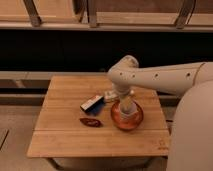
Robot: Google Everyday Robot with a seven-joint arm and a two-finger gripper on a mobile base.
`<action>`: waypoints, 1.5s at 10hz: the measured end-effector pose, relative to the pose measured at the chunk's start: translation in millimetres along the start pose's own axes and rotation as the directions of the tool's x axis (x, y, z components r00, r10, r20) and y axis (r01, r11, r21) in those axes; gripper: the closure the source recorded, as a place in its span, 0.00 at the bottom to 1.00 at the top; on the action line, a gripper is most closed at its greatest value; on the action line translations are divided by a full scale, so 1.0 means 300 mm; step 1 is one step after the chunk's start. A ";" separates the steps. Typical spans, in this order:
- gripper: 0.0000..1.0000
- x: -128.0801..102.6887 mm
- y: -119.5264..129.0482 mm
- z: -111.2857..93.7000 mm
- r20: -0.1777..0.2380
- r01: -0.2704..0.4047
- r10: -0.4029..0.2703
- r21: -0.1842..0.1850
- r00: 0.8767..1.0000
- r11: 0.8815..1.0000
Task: Pick up the ceramic cup
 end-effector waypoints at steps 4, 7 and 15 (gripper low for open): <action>0.20 -0.042 -0.039 0.024 -0.070 -0.049 0.050 0.028 0.996 0.998; 0.20 -0.054 -0.050 0.057 -0.028 -0.016 0.019 0.081 0.999 0.997; 0.20 0.104 0.049 0.163 0.115 -0.019 0.003 0.140 0.993 0.990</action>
